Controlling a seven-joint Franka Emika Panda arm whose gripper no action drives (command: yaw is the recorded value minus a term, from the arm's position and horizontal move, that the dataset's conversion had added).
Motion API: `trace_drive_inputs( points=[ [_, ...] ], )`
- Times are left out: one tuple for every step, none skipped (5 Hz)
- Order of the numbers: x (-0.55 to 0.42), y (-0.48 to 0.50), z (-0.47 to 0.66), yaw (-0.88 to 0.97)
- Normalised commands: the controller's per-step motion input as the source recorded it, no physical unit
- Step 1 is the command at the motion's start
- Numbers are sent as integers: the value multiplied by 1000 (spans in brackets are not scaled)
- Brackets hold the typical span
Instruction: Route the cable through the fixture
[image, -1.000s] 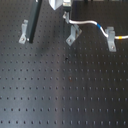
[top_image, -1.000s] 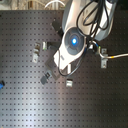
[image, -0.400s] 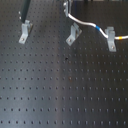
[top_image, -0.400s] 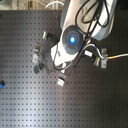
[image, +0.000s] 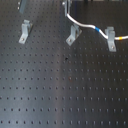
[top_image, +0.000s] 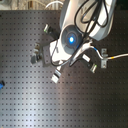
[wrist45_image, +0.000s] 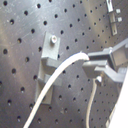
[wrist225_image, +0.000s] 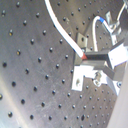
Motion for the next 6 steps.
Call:
trace_drive_inputs(
  points=[
    [-83,-16,-110,866],
    [-83,-8,-112,871],
    [-77,0,-112,877],
    [-76,8,-101,880],
    [-75,16,-97,880],
    [-73,23,-94,880]
  ],
)
